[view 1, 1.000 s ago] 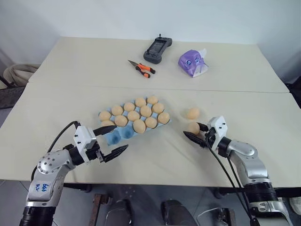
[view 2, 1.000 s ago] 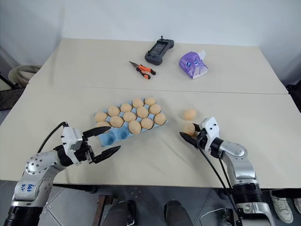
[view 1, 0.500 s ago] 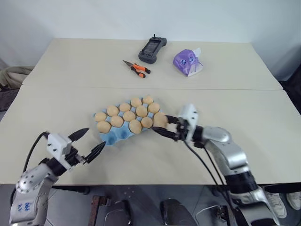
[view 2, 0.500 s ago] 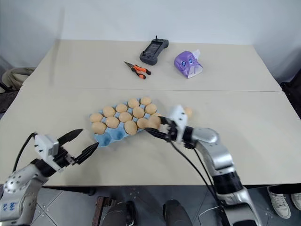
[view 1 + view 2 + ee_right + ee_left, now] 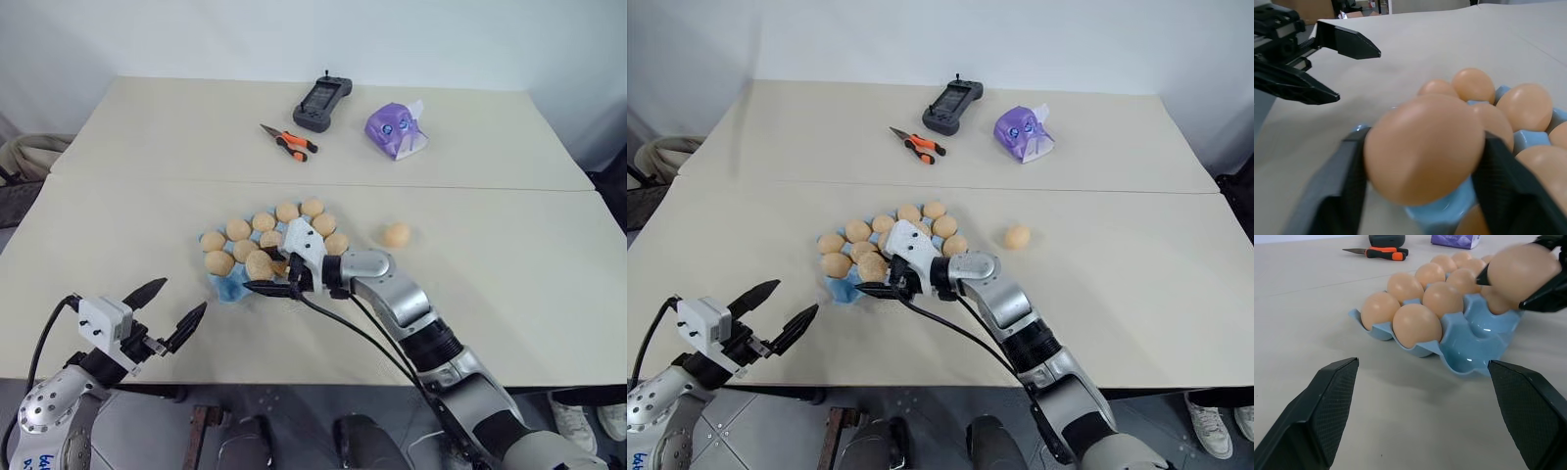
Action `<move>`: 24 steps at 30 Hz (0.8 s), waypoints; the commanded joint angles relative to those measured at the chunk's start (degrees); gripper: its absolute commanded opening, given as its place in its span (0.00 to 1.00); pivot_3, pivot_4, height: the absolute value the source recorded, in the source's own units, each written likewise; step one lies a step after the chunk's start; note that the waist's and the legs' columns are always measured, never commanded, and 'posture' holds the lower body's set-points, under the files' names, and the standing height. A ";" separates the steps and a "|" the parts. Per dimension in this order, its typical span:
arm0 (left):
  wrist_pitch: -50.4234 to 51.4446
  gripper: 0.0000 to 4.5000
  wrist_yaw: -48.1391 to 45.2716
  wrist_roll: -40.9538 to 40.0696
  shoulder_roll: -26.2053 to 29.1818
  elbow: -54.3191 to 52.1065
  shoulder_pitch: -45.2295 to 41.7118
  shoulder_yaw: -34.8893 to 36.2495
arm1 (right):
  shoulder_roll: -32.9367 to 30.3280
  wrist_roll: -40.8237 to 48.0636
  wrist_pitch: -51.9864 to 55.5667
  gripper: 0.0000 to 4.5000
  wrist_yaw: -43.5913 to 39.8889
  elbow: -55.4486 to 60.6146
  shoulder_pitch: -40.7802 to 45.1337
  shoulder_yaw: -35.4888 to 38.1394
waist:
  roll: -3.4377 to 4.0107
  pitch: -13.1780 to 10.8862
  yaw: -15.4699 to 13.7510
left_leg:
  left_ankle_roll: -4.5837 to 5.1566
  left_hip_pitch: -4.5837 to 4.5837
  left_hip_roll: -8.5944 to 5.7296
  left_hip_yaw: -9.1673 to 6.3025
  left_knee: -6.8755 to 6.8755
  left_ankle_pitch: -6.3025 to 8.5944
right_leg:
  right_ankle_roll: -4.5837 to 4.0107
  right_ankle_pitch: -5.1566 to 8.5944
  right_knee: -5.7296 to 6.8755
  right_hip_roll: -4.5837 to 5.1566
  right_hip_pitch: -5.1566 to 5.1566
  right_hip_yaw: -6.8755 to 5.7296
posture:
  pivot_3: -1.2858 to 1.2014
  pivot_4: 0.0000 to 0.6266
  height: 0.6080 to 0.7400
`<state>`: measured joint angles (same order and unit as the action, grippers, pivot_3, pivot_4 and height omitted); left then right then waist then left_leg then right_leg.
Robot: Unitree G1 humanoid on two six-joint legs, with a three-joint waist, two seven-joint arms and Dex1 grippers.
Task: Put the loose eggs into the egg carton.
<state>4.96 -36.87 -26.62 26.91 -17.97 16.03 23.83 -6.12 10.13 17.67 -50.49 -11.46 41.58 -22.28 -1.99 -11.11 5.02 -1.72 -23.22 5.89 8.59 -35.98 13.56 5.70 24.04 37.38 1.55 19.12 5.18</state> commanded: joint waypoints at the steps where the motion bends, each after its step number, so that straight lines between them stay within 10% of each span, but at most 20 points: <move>1: -0.25 1.00 0.21 -1.08 -0.20 -3.04 0.19 0.01 | 0.70 -0.12 -1.75 0.98 0.55 1.29 0.70 1.20 | 0.00 0.00 -0.01 | -0.02 -0.06 0.02 0.01 0.01 0.01 | -0.02 0.01 0.01 -0.01 0.08 0.01 | 0.52 0.24 1.00; 24: 4.94 1.00 -13.50 0.98 5.87 8.57 -23.89 -16.28 | -20.05 7.94 -14.94 0.99 8.98 22.51 -42.85 40.43 | -0.01 0.02 -0.15 | -0.03 -0.10 -0.07 0.07 0.03 -0.07 | 0.01 0.02 0.02 -0.15 0.17 0.17 | 0.52 0.24 1.00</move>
<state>11.07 -49.02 -26.07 32.08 -9.69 -7.10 7.88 -26.49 18.05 5.59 -43.02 10.37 -0.34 15.50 -2.00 -11.09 4.87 -1.75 -23.32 5.82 8.73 -35.95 13.49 5.71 24.06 37.40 1.39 19.31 5.41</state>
